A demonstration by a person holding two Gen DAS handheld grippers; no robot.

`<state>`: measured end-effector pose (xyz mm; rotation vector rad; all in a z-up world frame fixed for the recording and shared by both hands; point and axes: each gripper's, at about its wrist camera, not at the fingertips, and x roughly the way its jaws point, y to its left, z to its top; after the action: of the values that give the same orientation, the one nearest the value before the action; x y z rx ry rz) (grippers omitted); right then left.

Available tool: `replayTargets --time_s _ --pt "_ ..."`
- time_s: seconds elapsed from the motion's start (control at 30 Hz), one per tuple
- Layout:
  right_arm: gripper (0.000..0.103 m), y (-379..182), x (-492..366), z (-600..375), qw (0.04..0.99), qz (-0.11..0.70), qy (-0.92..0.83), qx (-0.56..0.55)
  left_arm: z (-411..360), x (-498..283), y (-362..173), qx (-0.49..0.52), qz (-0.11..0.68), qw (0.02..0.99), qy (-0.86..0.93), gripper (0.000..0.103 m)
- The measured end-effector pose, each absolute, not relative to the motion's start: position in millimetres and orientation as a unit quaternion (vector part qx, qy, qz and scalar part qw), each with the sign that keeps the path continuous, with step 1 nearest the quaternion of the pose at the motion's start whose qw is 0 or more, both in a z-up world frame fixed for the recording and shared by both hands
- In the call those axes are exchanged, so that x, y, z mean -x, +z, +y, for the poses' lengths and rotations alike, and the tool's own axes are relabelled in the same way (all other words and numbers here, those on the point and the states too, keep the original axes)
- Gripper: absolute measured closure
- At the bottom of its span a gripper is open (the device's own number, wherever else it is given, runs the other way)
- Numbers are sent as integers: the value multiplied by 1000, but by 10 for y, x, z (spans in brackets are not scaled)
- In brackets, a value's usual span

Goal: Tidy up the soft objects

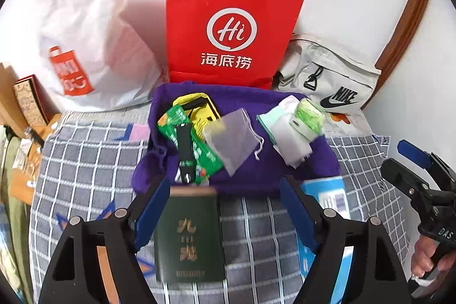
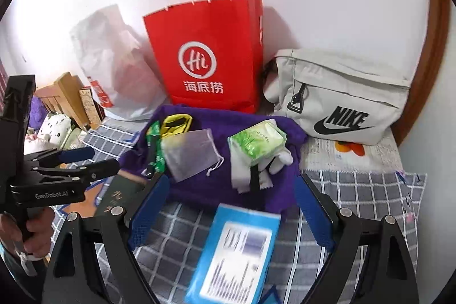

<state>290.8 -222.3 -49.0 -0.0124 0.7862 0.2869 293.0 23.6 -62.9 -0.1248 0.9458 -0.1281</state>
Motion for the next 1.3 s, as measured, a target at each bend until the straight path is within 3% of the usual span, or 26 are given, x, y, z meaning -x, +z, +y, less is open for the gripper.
replayTargets --time_s 0.07,0.2,0.8,1.3 --pt "13 -419 -2692 -2213 917 373 142 3 244 -2756 -555 61 445 892 -54 19" --pt "1 -325 -2310 -2199 925 356 136 8 236 -2429 -443 63 432 898 -45 12" --pt "0 -284 -941 -2303 937 331 110 -17 56 -1044 -213 30 383 923 -14 6" --pt "0 -295 -389 -2388 943 313 111 -33 53 -544 -239 22 367 930 0 6"
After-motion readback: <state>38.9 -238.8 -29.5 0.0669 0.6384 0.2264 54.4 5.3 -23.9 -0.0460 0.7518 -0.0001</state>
